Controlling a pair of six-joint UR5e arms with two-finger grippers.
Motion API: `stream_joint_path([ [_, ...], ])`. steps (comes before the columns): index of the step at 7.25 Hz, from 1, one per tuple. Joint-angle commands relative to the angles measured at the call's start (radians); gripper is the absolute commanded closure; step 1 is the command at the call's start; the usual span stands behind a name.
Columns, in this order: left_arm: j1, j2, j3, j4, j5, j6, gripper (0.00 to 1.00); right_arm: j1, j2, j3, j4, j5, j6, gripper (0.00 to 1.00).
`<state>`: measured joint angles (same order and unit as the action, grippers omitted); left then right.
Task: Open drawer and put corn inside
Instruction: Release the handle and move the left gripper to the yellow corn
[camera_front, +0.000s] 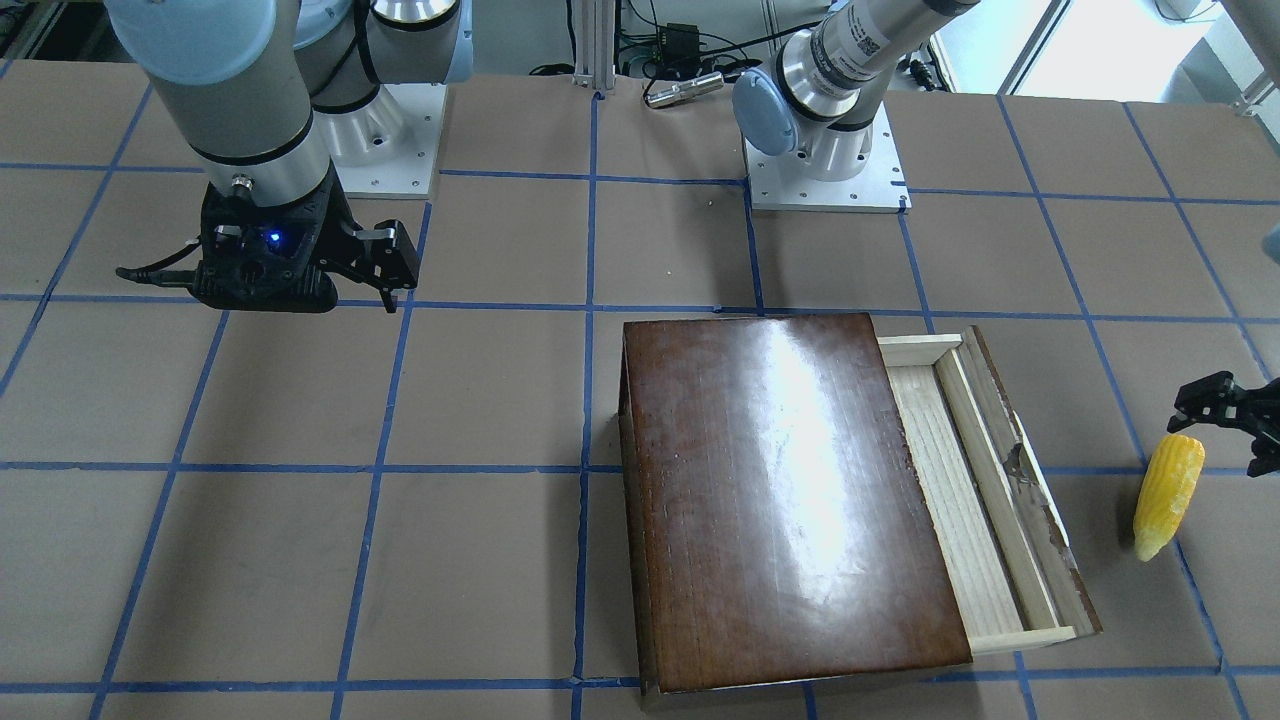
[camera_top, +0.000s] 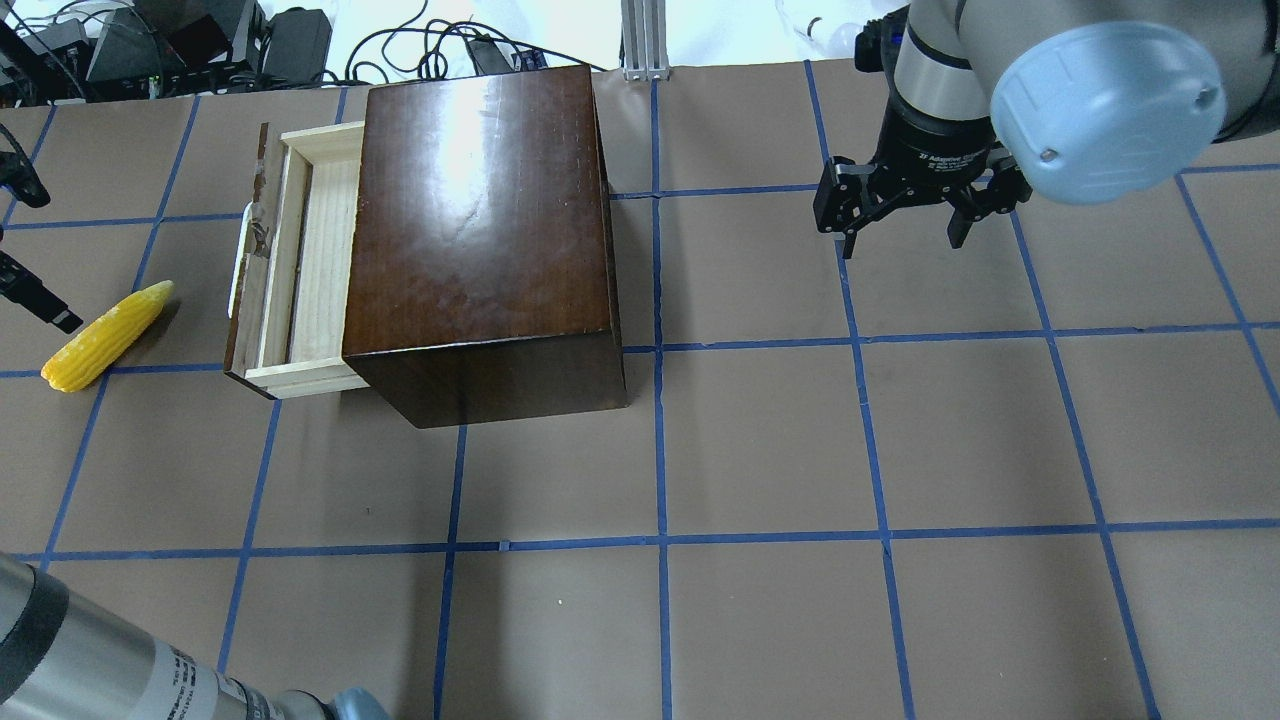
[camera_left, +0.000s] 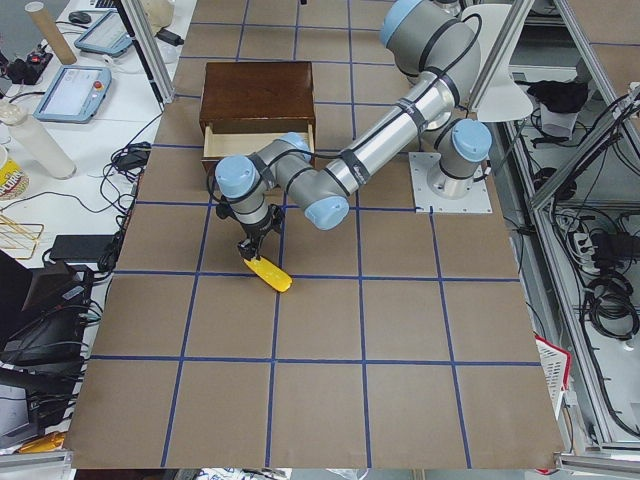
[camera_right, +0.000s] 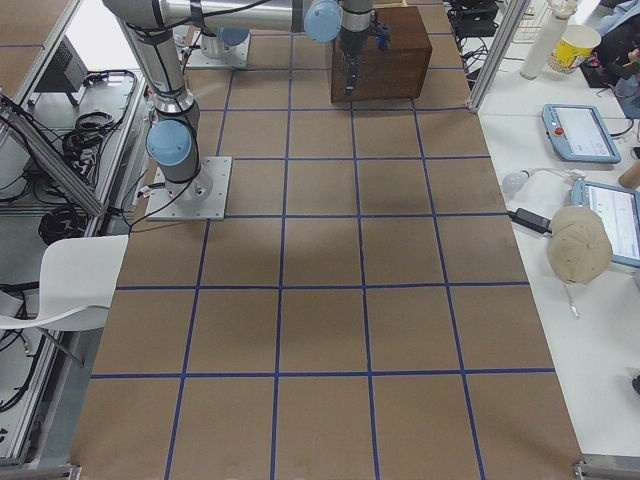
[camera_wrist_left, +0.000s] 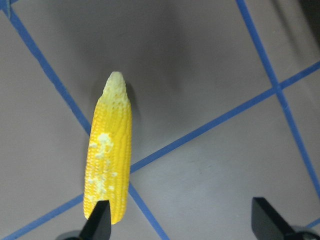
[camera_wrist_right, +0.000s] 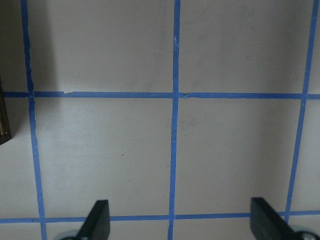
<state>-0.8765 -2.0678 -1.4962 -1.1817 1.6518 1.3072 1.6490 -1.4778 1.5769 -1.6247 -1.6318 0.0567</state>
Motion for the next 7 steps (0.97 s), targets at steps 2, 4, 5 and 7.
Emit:
stream_joint_path([
  [2, 0.037, -0.023, -0.099, 0.142, -0.004, 0.136, 0.00, 0.000, -0.001, 0.000, -0.001, 0.001, 0.000, 0.00],
  [4, 0.056, -0.058, -0.093, 0.149, -0.007, 0.168, 0.00, 0.000, 0.001, 0.000, 0.000, 0.001, 0.000, 0.00],
  [5, 0.056, -0.074, -0.095, 0.166, -0.009, 0.170, 0.00, 0.000, -0.001, 0.000, 0.000, 0.001, 0.000, 0.00],
  [7, 0.056, -0.098, -0.088, 0.186, -0.009, 0.179, 0.10, 0.000, 0.001, 0.000, 0.000, 0.001, 0.000, 0.00],
])
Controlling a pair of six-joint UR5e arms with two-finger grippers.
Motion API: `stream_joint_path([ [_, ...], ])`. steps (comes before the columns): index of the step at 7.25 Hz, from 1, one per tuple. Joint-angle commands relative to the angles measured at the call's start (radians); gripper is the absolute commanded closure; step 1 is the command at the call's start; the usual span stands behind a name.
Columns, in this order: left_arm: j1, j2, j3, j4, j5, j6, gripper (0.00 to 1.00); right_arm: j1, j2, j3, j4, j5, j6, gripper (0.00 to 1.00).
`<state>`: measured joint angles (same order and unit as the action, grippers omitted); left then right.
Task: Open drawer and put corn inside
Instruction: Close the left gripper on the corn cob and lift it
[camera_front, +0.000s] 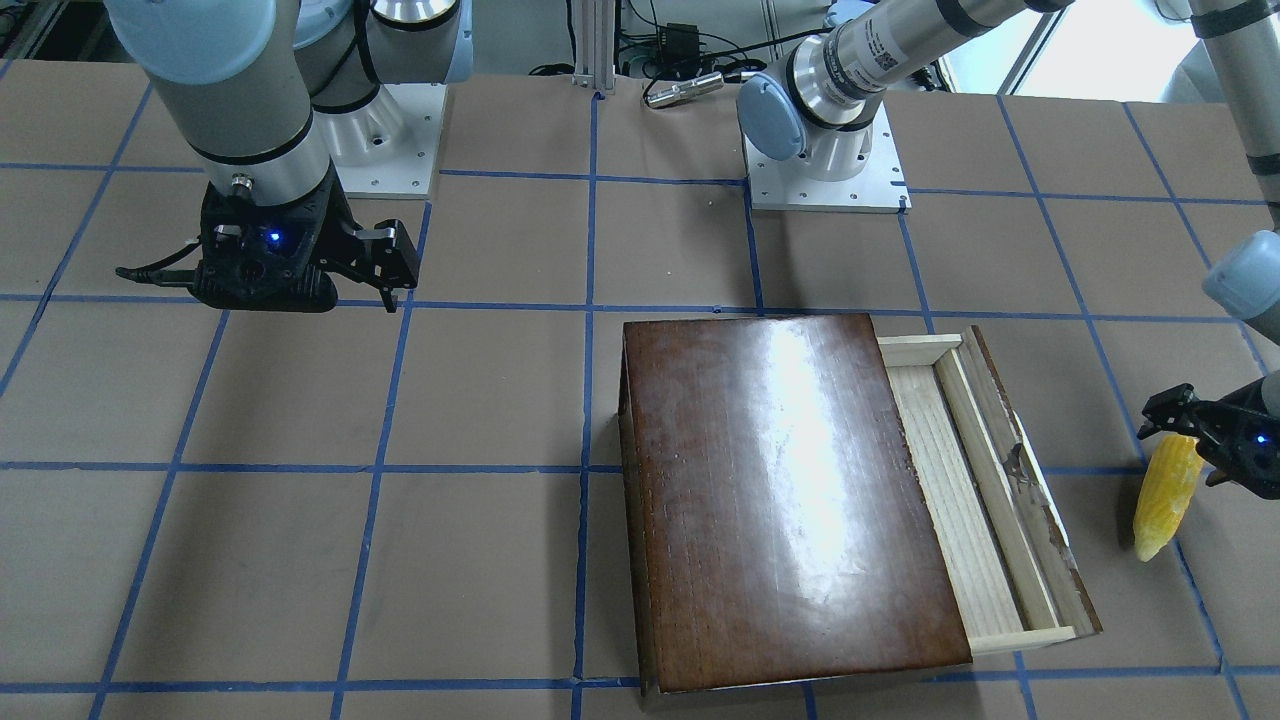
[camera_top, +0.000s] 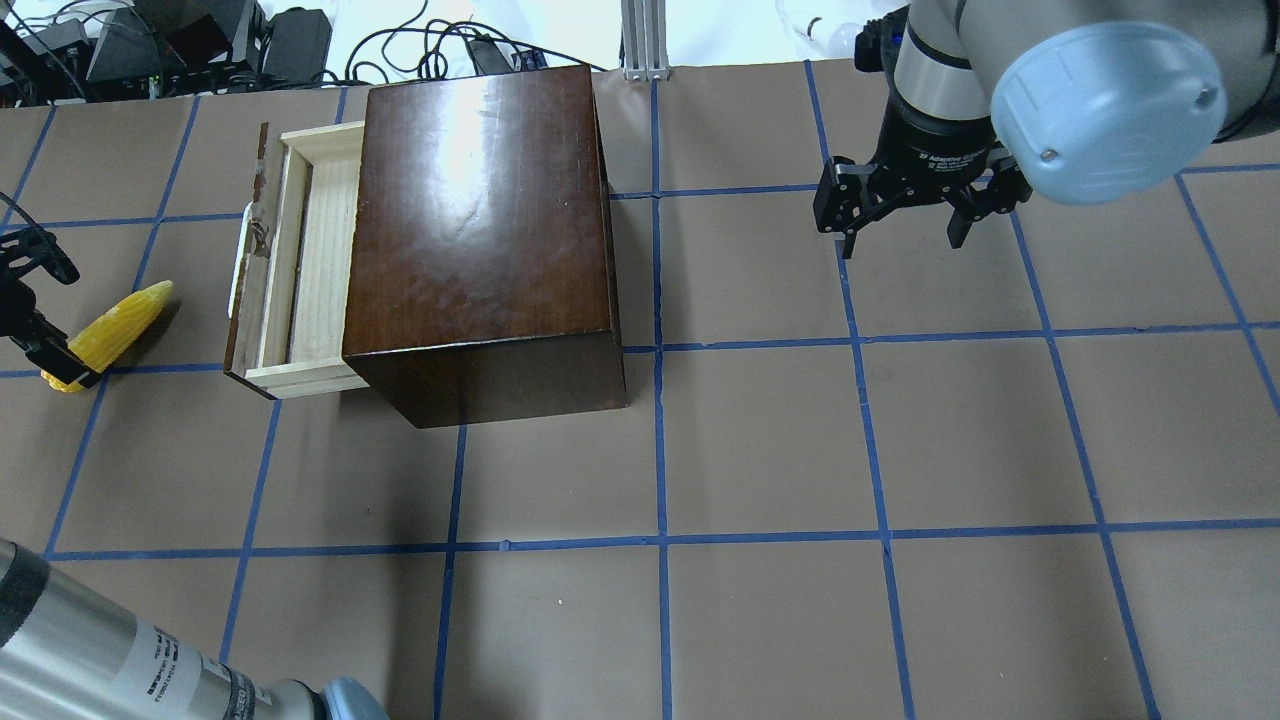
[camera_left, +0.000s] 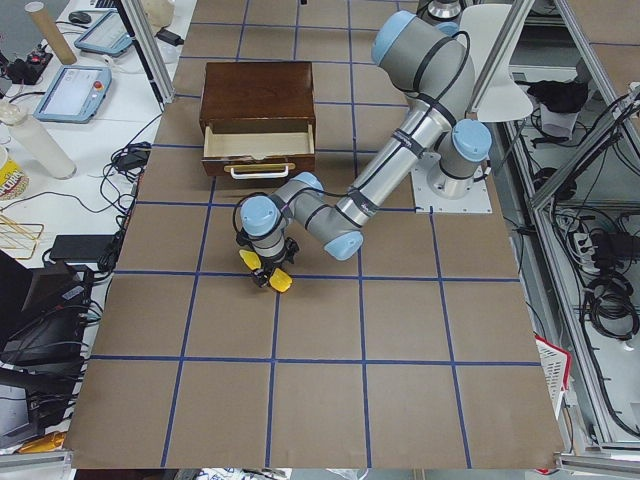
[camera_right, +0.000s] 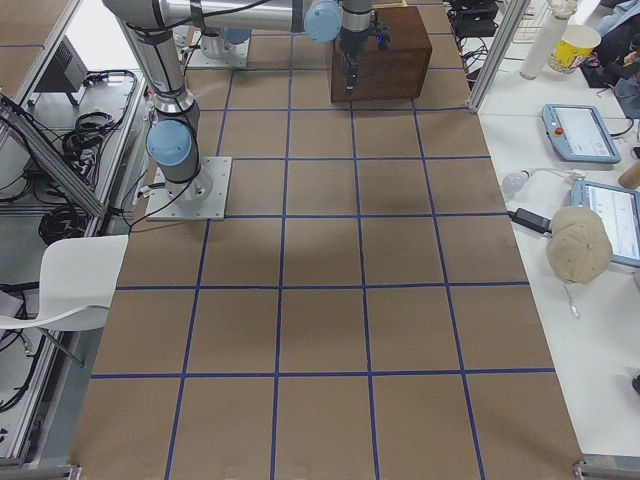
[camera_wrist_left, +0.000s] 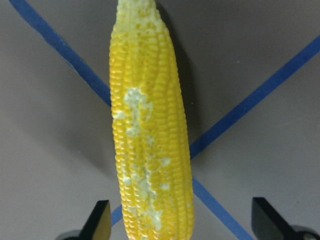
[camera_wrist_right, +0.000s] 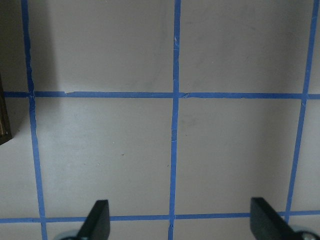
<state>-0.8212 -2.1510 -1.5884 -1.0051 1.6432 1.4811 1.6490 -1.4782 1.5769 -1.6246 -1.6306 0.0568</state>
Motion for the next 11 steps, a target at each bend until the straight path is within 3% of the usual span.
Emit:
stream_joint_path([
  [1, 0.001, -0.024, 0.005, 0.010, 0.001, 0.005, 0.32, 0.000, 0.001, 0.000, -0.001, 0.000, 0.000, 0.00],
  [2, 0.001, -0.029, 0.010, 0.008, 0.009, -0.001, 0.82, 0.000, -0.001, 0.000, -0.001, 0.000, 0.000, 0.00],
  [3, 0.001, -0.029, 0.011, 0.008, 0.010, -0.002, 1.00, 0.000, 0.001, 0.000, -0.001, 0.000, 0.000, 0.00],
  [7, -0.021, 0.049, 0.030, -0.018, -0.006, -0.021, 1.00, 0.000, -0.001, 0.000, -0.001, 0.000, 0.000, 0.00],
  [8, -0.029, 0.086, 0.030, -0.053, -0.047, -0.068, 1.00, 0.000, -0.001, 0.000, -0.001, 0.000, 0.000, 0.00],
  [11, -0.104, 0.195, 0.149, -0.327, -0.051, -0.324, 1.00, 0.000, -0.001, 0.000, 0.000, 0.002, 0.000, 0.00],
])
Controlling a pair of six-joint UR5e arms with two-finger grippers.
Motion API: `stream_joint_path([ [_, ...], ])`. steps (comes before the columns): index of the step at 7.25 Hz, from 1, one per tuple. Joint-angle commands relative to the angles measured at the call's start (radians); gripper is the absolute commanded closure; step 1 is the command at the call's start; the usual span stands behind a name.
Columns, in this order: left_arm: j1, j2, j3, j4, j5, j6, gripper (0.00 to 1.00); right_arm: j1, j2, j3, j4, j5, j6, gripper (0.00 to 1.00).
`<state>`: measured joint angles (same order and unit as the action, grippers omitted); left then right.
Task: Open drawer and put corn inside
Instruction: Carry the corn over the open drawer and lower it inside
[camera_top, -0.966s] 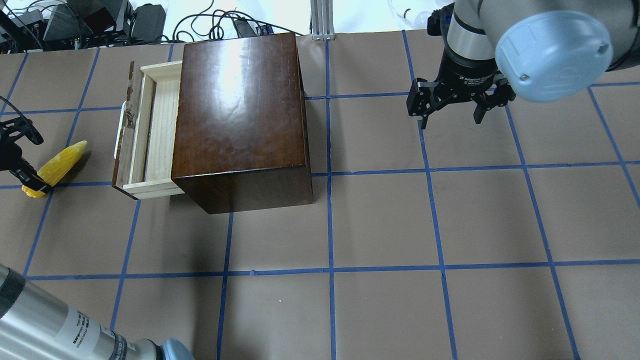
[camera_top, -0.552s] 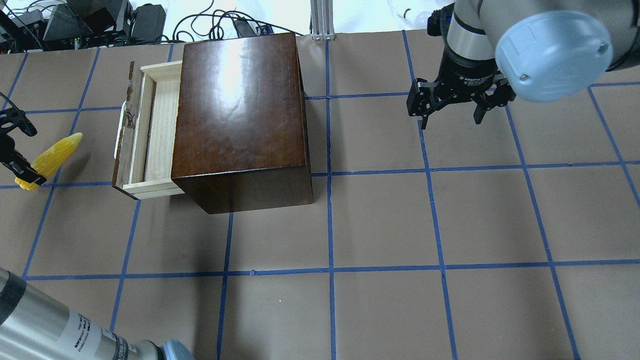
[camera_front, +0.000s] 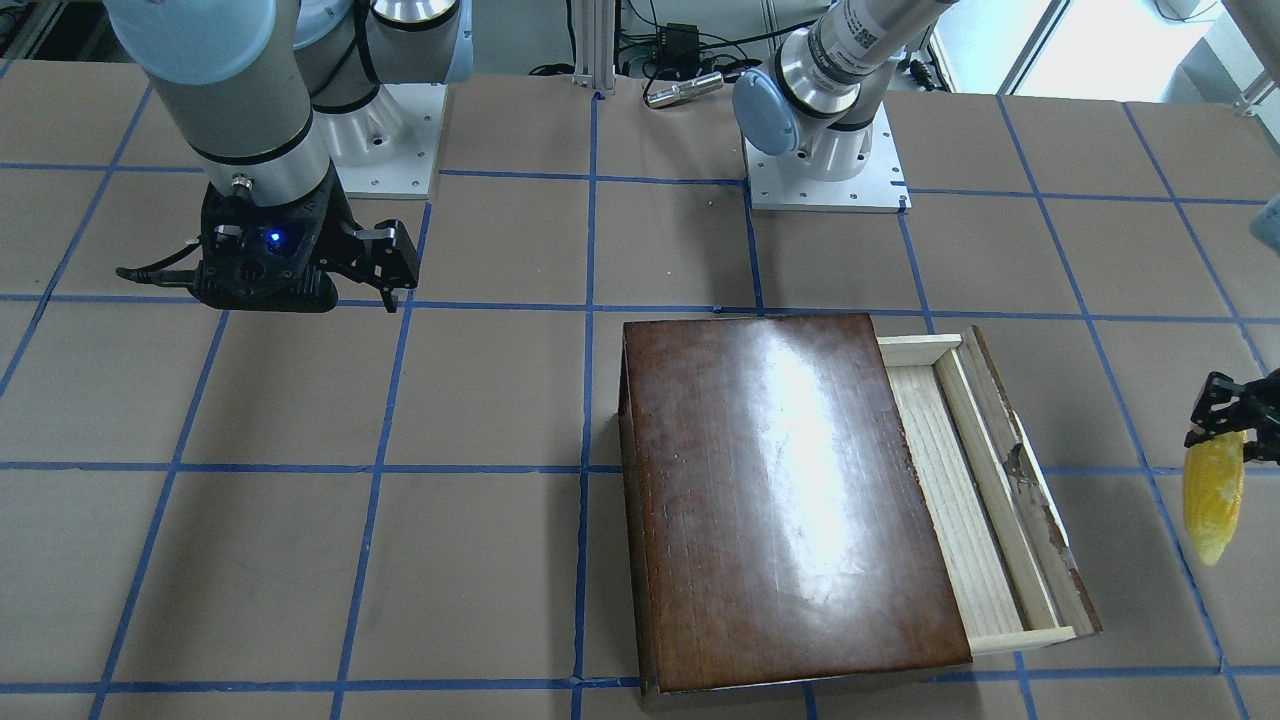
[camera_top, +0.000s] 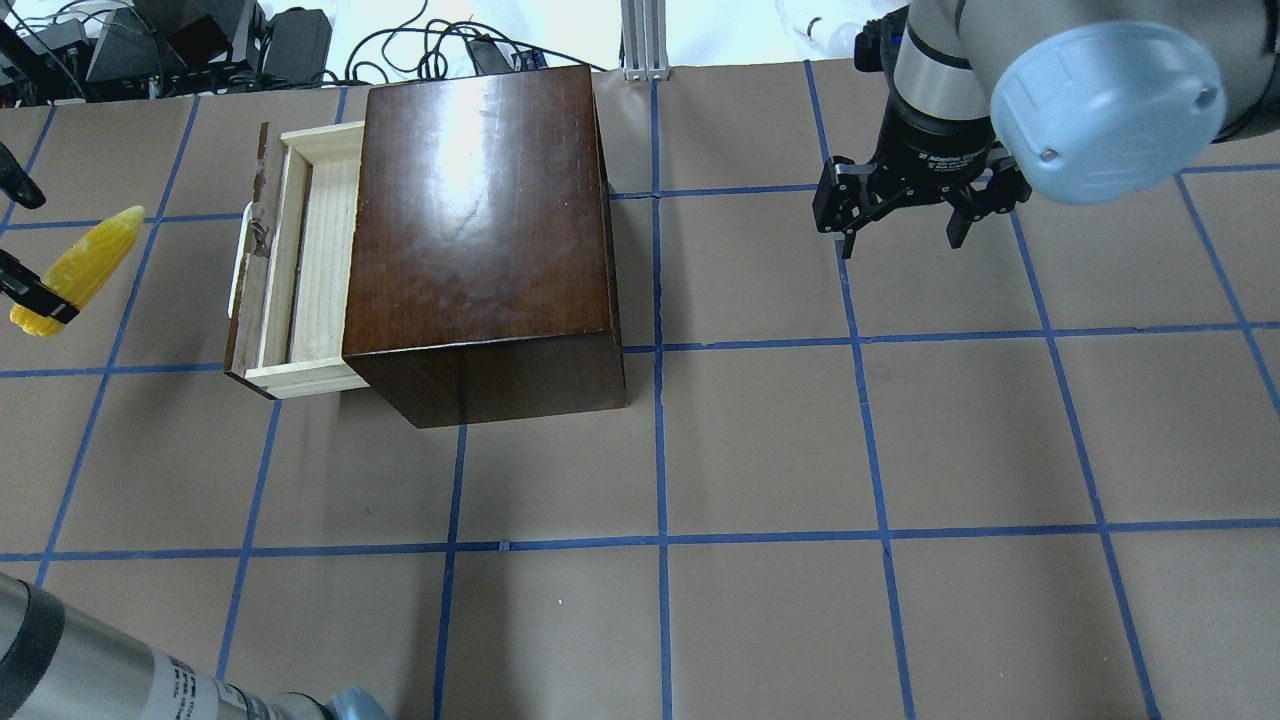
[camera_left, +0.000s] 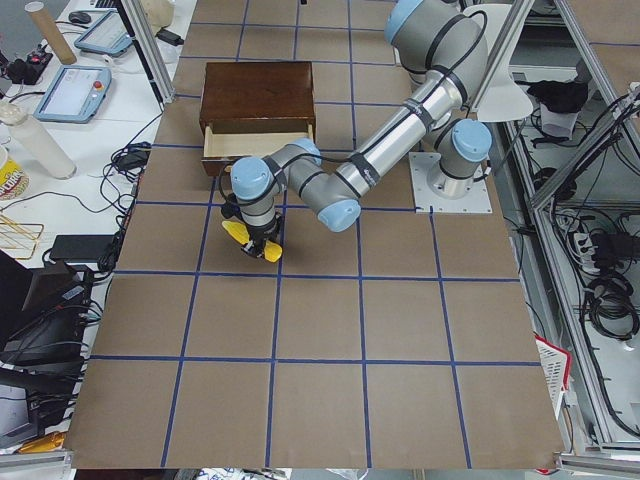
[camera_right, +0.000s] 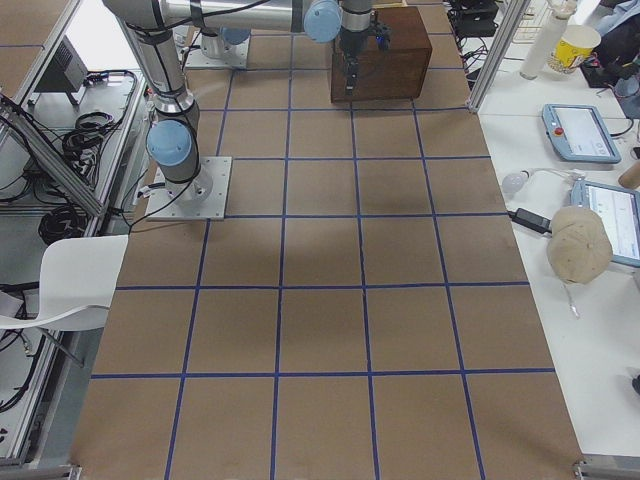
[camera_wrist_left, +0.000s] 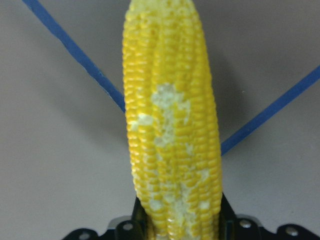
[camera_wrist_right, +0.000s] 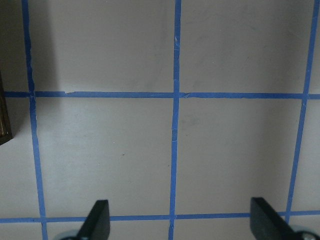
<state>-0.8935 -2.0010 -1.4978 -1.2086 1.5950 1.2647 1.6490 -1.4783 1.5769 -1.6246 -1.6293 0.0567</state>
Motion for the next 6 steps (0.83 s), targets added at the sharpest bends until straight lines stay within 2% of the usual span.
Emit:
stream_joint_path([
  [1, -0.063, 0.071, 0.103, -0.202, -0.003, -0.195, 1.00, 0.000, 0.000, 0.000, 0.000, 0.002, 0.000, 0.00],
  [4, -0.198, 0.143, 0.120, -0.278, -0.006, -0.483, 1.00, 0.000, 0.000, 0.000, 0.000, 0.002, 0.000, 0.00],
  [6, -0.283, 0.175, 0.117, -0.308, -0.087, -0.679, 1.00, 0.000, 0.001, 0.000, 0.000, 0.002, 0.000, 0.00],
])
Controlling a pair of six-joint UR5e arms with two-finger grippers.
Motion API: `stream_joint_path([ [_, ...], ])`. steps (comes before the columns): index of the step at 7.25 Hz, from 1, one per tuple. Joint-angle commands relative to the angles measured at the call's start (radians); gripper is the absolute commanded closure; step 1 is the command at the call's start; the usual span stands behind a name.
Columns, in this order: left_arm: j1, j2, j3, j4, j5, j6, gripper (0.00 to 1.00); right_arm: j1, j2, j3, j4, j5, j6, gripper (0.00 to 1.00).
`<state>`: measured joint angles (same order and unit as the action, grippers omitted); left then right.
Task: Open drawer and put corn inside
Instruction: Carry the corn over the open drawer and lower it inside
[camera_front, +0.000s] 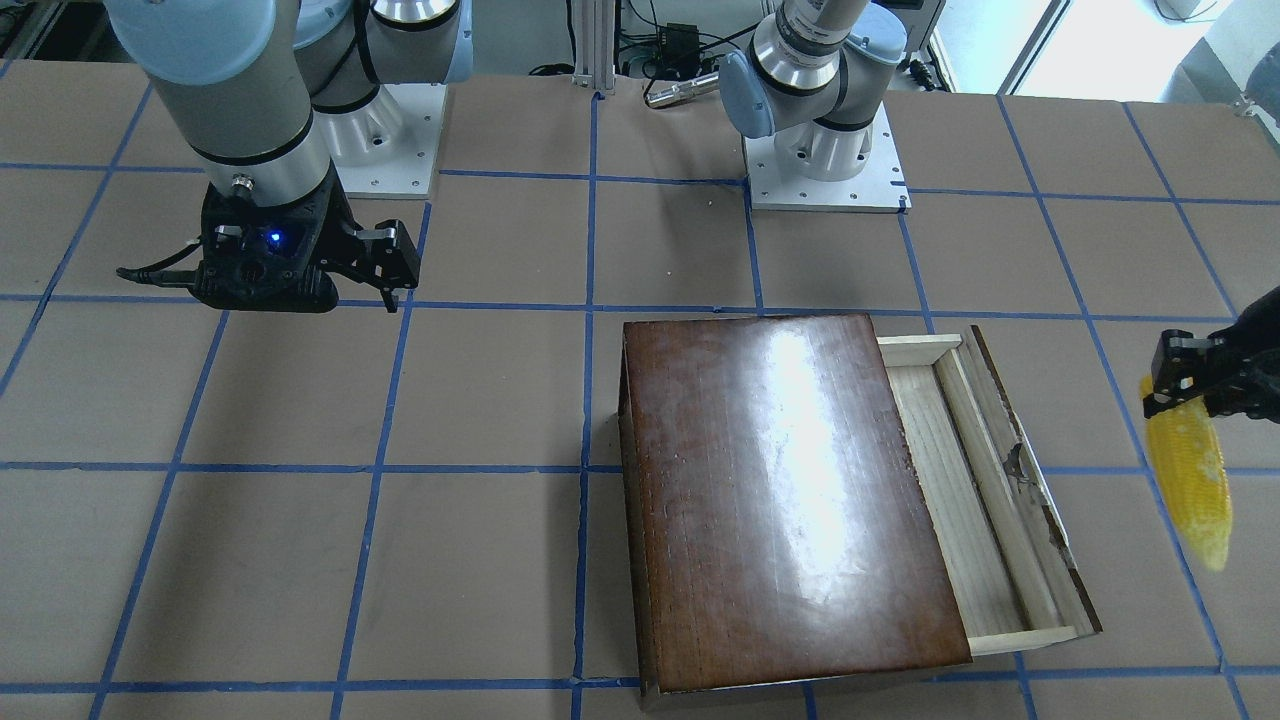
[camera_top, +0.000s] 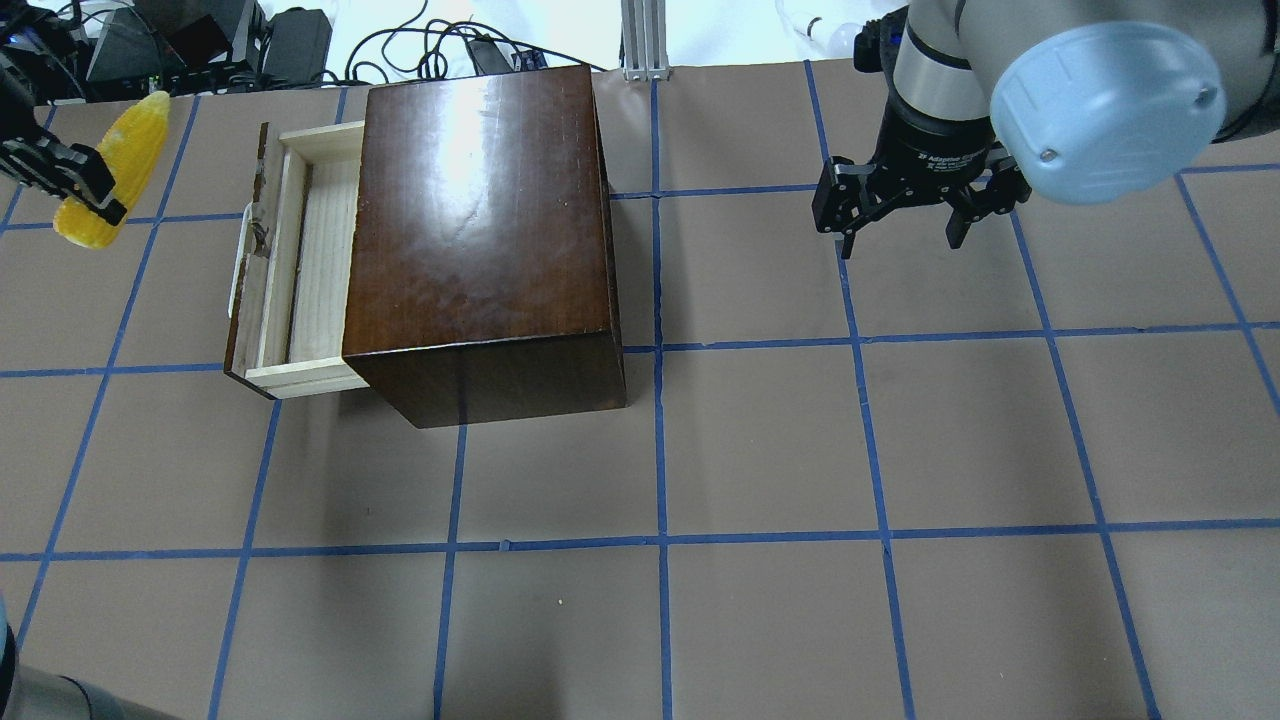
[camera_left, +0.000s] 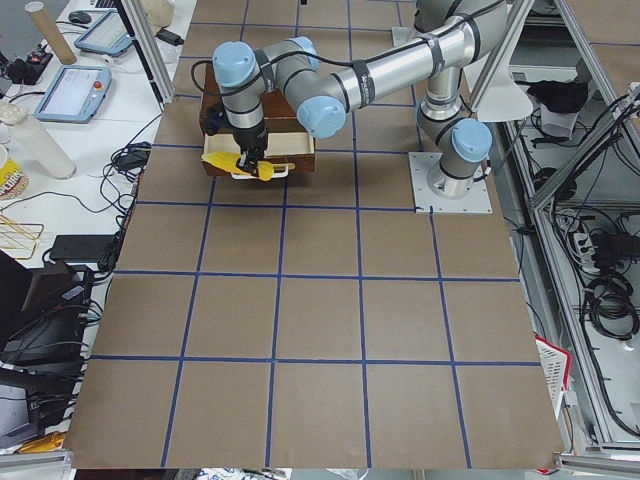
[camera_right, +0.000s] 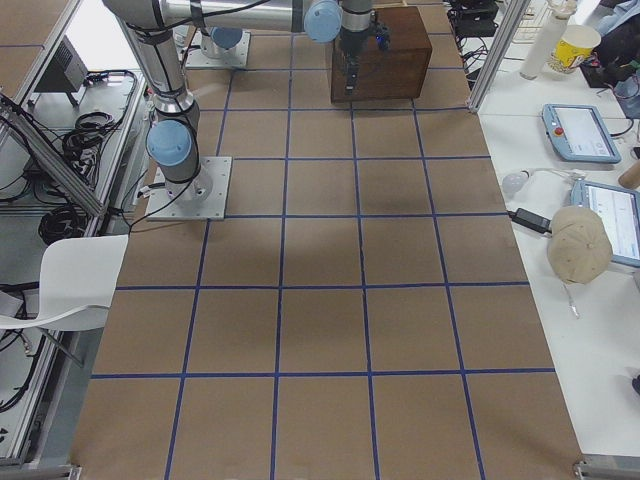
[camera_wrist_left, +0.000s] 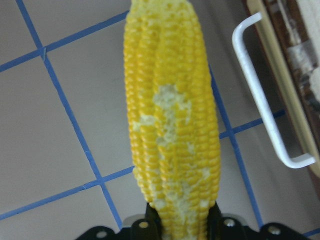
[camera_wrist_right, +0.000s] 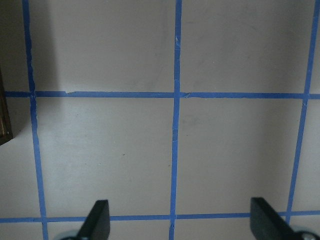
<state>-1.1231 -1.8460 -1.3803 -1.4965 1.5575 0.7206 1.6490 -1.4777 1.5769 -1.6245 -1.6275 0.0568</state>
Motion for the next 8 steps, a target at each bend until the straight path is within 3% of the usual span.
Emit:
stream_joint_path([
  [1, -0.098, 0.024, -0.011, -0.022, -0.059, -0.208, 1.00, 0.000, 0.000, 0.000, 0.000, 0.000, 0.000, 0.00],
  [3, -0.159, 0.007, -0.055, -0.022, -0.062, -0.248, 1.00, 0.000, 0.000, 0.000, -0.002, 0.000, 0.000, 0.00],
  [8, -0.172, -0.018, -0.144, -0.011, -0.085, -0.331, 1.00, 0.000, 0.000, 0.000, 0.000, -0.002, 0.000, 0.00],
])
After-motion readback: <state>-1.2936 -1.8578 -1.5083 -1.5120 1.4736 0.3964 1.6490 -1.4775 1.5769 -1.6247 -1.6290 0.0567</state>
